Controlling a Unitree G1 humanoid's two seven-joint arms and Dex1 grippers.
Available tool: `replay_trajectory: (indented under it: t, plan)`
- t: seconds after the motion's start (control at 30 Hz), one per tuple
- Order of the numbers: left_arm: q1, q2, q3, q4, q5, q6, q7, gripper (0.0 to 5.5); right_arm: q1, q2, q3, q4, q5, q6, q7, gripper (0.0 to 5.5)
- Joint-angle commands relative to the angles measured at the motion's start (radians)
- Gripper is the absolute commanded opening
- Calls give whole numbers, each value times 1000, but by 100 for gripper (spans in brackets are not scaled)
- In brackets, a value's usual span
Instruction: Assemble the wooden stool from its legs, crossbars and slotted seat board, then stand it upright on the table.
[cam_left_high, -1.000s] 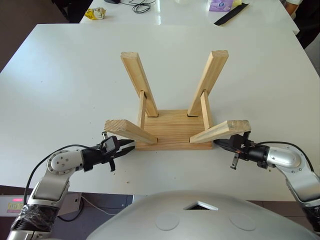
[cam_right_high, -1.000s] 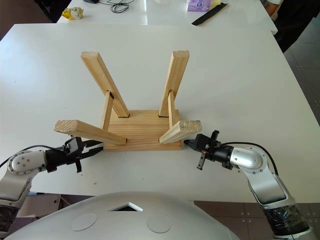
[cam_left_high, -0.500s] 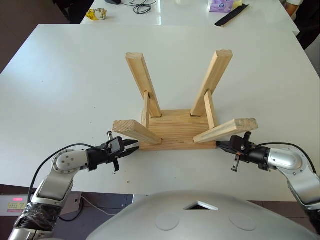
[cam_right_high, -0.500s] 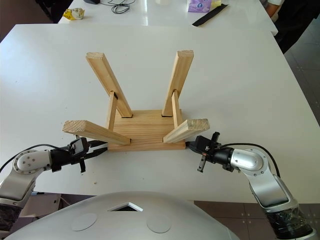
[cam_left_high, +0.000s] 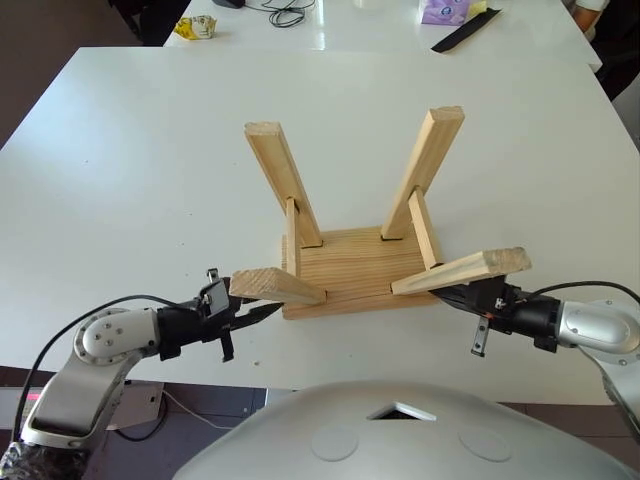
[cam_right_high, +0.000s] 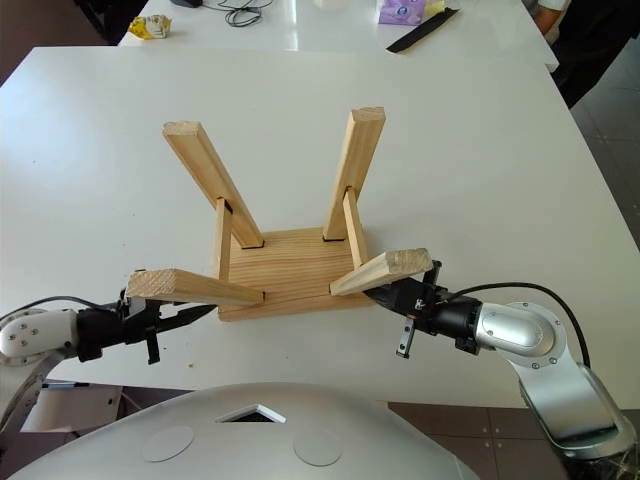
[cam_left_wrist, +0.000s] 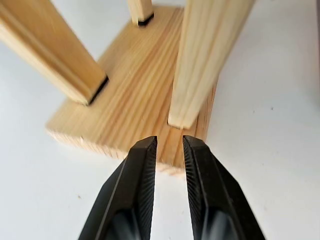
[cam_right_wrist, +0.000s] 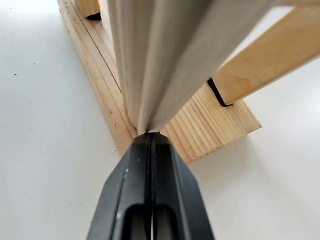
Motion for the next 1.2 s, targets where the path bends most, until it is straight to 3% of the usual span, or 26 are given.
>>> replay_trajectory:
  t: [0.03, 0.47, 0.6, 0.83, 1.2]
  plan:
    - [-83, 12, 40, 8, -77, 104, 21, 97, -4, -6, -33, -50, 55, 50, 2, 0]
    - [42, 43, -20, 238, 266, -191, -11, 97, 24, -5, -37, 220, -78, -114, -29, 0]
    - [36, -18, -78, 249, 340, -204, 58, 97, 31, 14, 2, 251, -125, -155, -54, 0]
    - [52, -59, -129, 218, 351, -207, 108, 2, 33, 29, 57, 289, -190, -216, -80, 0]
    - [36, -79, -199, 202, 358, -167, 129, 2, -20, 68, 142, 288, -229, -220, -102, 0]
